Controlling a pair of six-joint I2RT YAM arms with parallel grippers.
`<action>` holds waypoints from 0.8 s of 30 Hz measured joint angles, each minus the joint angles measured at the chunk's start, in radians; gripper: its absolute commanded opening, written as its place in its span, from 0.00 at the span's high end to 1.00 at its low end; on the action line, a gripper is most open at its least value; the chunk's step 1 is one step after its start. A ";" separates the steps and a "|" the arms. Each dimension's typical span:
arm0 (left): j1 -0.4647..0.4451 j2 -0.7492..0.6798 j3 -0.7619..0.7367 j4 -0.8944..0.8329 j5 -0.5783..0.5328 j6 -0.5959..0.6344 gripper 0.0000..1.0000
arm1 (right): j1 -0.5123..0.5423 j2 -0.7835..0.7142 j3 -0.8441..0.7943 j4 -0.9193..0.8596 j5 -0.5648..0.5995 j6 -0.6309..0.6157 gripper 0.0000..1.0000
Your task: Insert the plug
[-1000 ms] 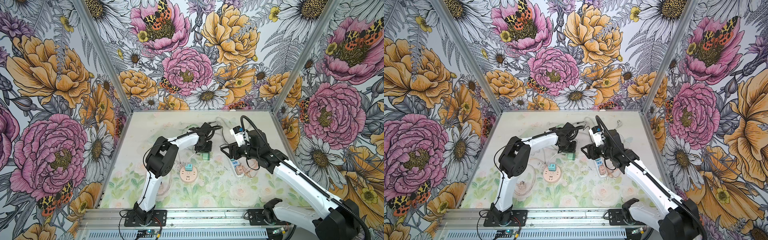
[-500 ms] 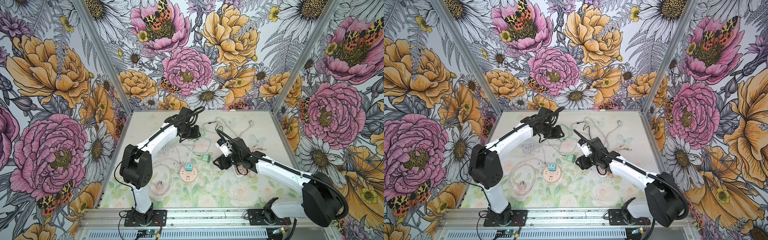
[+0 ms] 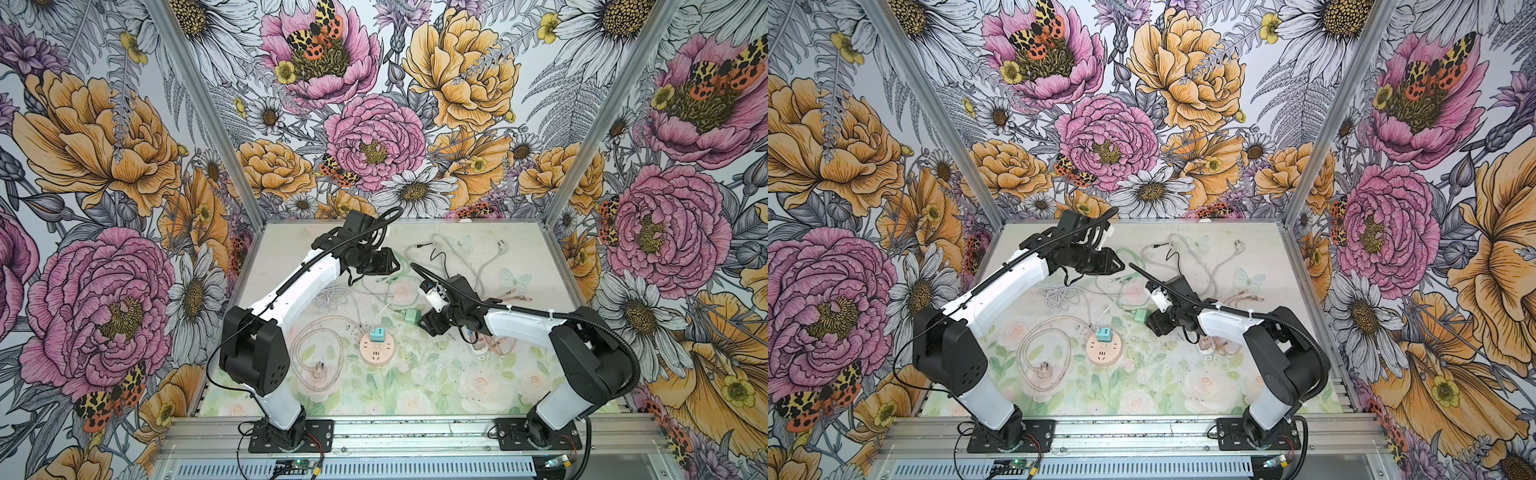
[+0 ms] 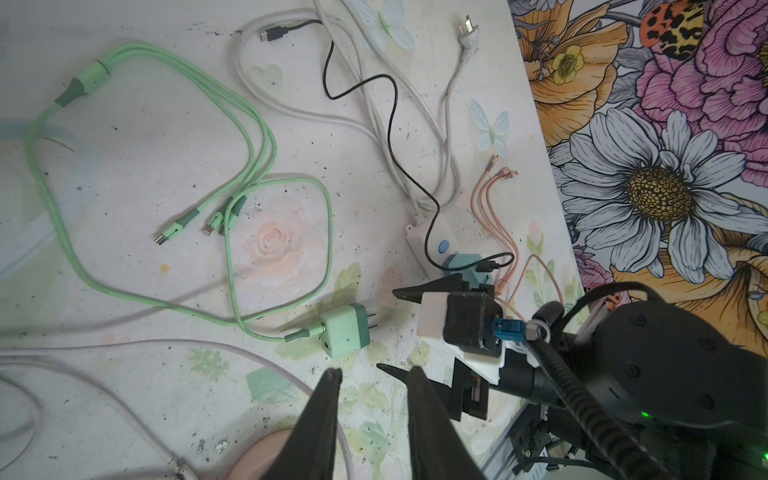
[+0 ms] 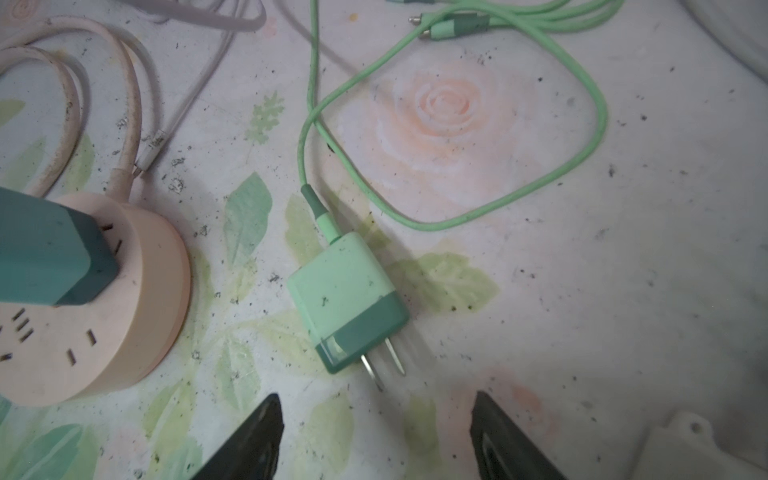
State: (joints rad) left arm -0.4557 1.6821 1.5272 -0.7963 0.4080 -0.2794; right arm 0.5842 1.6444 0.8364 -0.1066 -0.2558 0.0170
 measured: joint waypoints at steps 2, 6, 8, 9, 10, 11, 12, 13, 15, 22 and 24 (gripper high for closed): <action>0.000 0.000 -0.002 0.000 0.002 0.001 0.70 | 0.000 0.026 0.016 0.016 0.001 -0.022 0.27; 0.003 -0.008 -0.002 0.000 0.003 0.003 0.70 | 0.000 0.066 0.027 0.033 -0.001 -0.063 0.27; 0.008 -0.016 -0.002 0.000 0.005 0.003 0.70 | 0.000 0.082 0.027 0.036 -0.002 -0.080 0.27; 0.011 -0.021 -0.002 0.000 0.005 0.003 0.70 | 0.000 0.092 0.027 0.037 -0.002 -0.090 0.27; 0.014 -0.025 -0.002 0.000 0.005 0.003 0.70 | 0.000 0.100 0.029 0.037 -0.003 -0.098 0.27; 0.018 -0.028 -0.002 0.000 0.005 0.003 0.70 | 0.000 0.106 0.032 0.037 -0.003 -0.106 0.27; 0.021 -0.031 -0.002 0.000 0.005 0.003 0.69 | 0.000 0.113 0.035 0.038 -0.004 -0.114 0.27; 0.023 -0.033 -0.002 0.000 0.005 0.003 0.69 | 0.000 0.120 0.041 0.038 -0.007 -0.119 0.27; 0.024 -0.033 -0.005 0.000 0.006 0.003 0.70 | 0.006 0.134 0.052 0.043 -0.011 -0.131 0.27; 0.024 -0.033 -0.032 0.000 0.009 0.003 0.70 | 0.047 0.169 0.076 0.075 -0.029 -0.177 0.33; 0.026 -0.033 -0.037 -0.001 0.009 0.003 0.70 | 0.056 0.174 0.077 0.079 -0.028 -0.193 0.44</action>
State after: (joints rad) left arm -0.4297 1.6489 1.4902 -0.7975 0.4171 -0.2768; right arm 0.6399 1.8179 0.9138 -0.0273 -0.2840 -0.1757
